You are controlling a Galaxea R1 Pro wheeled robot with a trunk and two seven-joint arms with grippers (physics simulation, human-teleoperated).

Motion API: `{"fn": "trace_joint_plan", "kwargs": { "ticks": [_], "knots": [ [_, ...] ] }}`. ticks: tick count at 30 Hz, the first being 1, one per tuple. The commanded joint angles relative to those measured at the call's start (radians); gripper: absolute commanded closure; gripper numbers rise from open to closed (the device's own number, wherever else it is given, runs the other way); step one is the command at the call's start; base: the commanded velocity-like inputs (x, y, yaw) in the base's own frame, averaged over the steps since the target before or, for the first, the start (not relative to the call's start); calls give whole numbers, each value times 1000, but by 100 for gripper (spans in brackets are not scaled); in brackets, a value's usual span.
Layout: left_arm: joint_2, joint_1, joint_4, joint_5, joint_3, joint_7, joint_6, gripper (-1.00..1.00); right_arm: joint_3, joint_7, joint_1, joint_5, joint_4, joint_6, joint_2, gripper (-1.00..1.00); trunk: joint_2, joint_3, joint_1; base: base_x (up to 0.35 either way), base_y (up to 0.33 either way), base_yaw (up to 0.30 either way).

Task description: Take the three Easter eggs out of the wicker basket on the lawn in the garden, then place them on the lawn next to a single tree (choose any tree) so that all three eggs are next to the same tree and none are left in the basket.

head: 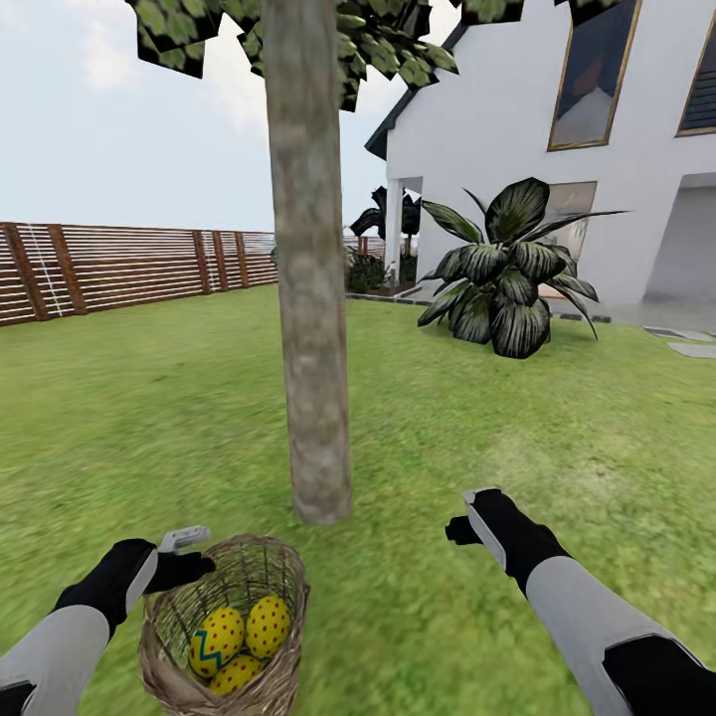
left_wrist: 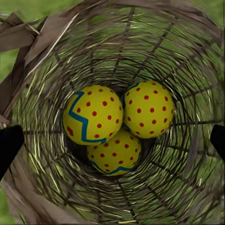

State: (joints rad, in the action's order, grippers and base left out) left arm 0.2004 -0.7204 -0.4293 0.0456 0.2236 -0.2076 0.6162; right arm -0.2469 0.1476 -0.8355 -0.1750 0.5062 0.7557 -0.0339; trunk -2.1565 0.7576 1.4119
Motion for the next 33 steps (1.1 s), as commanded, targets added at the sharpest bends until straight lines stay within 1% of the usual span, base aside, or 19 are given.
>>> {"fn": "trace_joint_plan", "kwargs": {
  "ticks": [1,5,13,20,24,28,33],
  "knots": [
    [-1,-1,-2,5,6,-6,6,-100,-8,7,-1,-11,2,4,-1,-100,0,1,0,239,-256,0],
    [-2,-1,-2,5,7,-6,7,-100,-8,7,-1,-11,2,4,-1,-100,0,1,0,218,-226,0],
    [-8,0,-2,5,8,-7,7,-100,-8,7,-1,-11,1,4,-1,-100,0,1,0,31,-29,0],
    [-9,-1,-2,4,8,-7,7,-100,-8,7,-1,-11,1,4,-1,-100,0,1,0,194,110,0],
    [-9,0,-3,4,8,-7,7,-100,-8,7,-1,-11,1,4,-1,-100,0,1,0,41,30,0],
    [-9,0,-2,3,8,-6,7,-100,-8,7,0,-11,1,4,-1,-100,0,1,0,4,229,0],
    [-9,-1,-2,3,8,-6,7,-100,-8,7,-1,-11,1,4,-1,-100,0,1,0,0,64,0]
  ]
}}
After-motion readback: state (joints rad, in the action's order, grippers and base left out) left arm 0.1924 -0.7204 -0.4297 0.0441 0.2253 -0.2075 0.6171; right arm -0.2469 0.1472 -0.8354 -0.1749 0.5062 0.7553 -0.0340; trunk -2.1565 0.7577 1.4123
